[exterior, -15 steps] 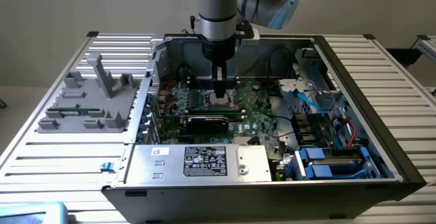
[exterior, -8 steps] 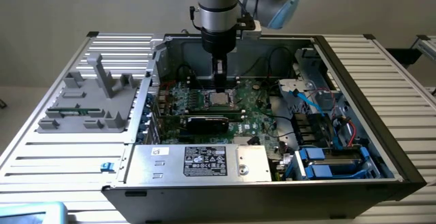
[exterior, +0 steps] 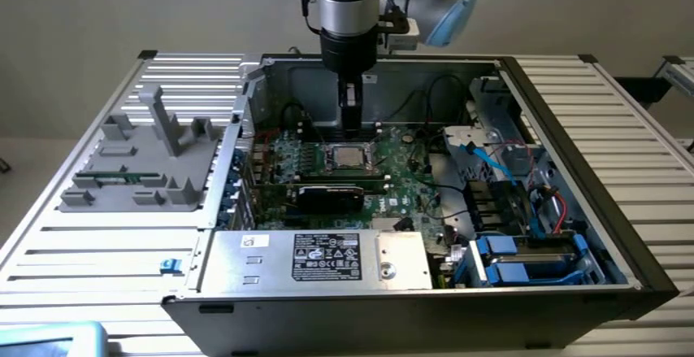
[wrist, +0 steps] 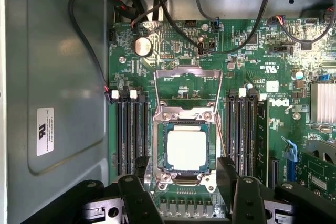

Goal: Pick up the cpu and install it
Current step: 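Place the cpu into insertion slot, then close the cpu cover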

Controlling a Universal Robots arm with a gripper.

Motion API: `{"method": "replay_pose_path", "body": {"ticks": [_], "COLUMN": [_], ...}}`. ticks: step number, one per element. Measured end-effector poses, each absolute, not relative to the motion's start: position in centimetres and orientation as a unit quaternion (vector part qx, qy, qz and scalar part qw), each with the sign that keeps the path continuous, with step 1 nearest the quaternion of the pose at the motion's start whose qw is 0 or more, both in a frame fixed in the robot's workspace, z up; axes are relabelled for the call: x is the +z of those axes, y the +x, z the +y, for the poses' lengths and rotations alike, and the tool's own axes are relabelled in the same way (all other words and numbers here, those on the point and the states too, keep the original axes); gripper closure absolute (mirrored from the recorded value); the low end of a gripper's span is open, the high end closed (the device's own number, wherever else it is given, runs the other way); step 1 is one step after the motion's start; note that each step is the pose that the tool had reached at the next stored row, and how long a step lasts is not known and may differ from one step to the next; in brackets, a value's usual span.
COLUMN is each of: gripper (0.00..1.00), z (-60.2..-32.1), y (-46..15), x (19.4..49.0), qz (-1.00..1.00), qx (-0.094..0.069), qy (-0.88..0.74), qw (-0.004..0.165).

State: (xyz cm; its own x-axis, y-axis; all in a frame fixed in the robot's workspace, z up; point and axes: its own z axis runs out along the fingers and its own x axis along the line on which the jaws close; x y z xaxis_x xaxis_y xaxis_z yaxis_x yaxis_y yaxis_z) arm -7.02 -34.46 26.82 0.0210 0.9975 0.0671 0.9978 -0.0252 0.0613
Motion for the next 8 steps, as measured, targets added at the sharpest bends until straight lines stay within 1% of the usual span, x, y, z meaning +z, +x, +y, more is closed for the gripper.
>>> {"method": "replay_pose_path", "body": {"ticks": [8], "gripper": [0.38], "z": [-34.46], "y": [-7.02], "x": [26.82], "qz": [-0.698], "qx": [-0.045], "qy": [-0.714], "qw": [0.002]}}
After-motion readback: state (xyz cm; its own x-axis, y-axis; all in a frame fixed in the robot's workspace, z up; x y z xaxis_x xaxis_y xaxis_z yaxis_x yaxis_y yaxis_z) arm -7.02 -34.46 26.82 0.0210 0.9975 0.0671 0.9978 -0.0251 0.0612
